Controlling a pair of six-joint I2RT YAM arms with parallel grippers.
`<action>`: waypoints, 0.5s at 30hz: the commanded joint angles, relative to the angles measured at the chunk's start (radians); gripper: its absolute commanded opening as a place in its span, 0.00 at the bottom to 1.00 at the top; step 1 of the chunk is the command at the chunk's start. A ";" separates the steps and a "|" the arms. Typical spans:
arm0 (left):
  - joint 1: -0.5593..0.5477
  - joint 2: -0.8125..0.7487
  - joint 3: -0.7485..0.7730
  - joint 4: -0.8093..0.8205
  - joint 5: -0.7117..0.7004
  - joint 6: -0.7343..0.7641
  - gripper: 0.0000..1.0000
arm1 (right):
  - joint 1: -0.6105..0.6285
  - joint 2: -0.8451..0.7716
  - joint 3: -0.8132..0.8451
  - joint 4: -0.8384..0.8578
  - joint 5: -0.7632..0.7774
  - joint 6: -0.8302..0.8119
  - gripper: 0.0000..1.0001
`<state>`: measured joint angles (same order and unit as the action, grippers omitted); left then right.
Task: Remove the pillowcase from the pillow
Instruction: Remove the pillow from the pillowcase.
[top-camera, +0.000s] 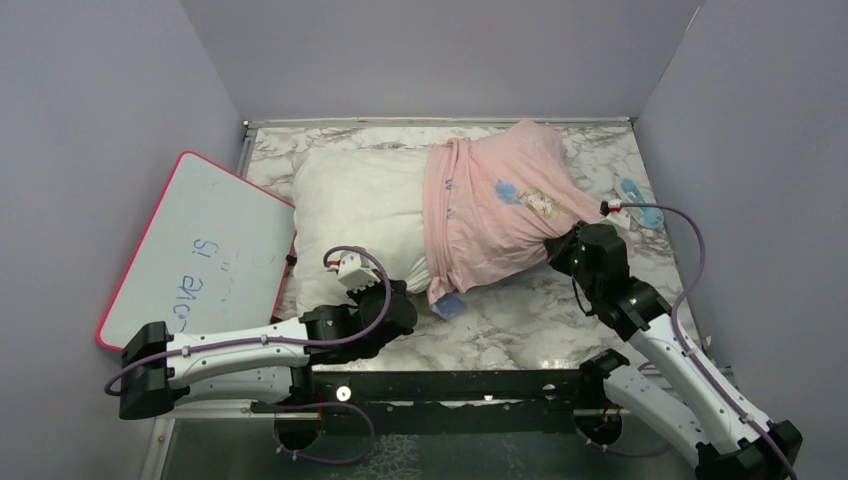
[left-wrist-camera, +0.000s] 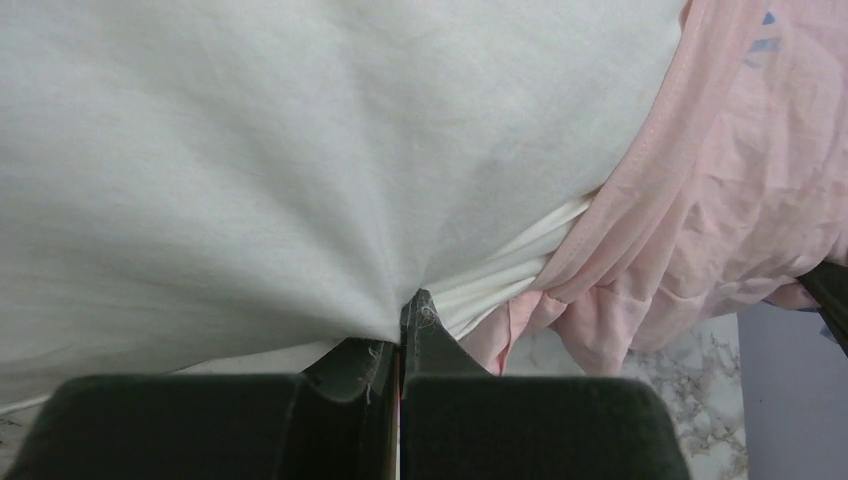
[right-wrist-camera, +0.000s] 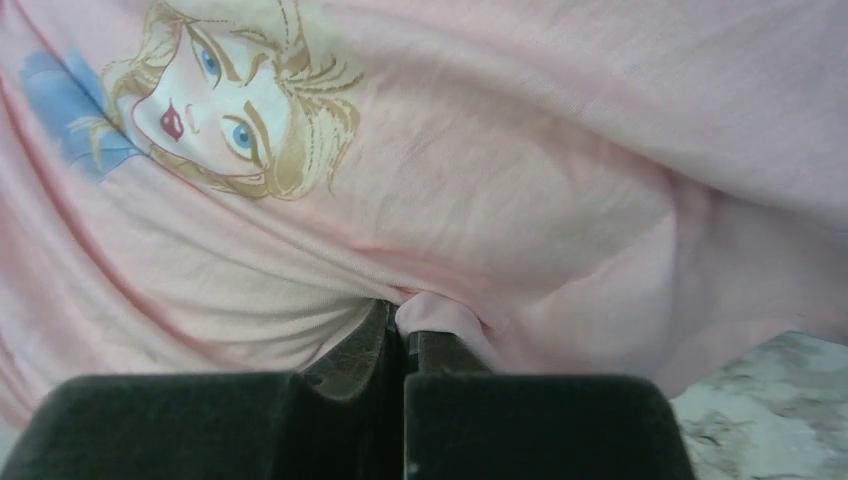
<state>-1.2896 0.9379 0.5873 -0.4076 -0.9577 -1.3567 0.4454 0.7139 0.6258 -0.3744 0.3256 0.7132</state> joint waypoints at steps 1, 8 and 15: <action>0.011 -0.027 0.026 -0.159 -0.038 0.028 0.00 | -0.008 0.037 0.092 -0.119 0.268 -0.072 0.02; 0.012 -0.056 0.034 -0.116 -0.008 0.082 0.00 | -0.007 0.089 0.084 -0.065 -0.377 -0.081 0.24; 0.011 -0.060 0.042 -0.056 0.055 0.121 0.00 | -0.008 -0.025 -0.106 0.148 -0.749 0.015 0.77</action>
<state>-1.2819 0.8986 0.5991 -0.4767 -0.9325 -1.2919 0.4397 0.7444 0.6155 -0.4053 -0.1051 0.6880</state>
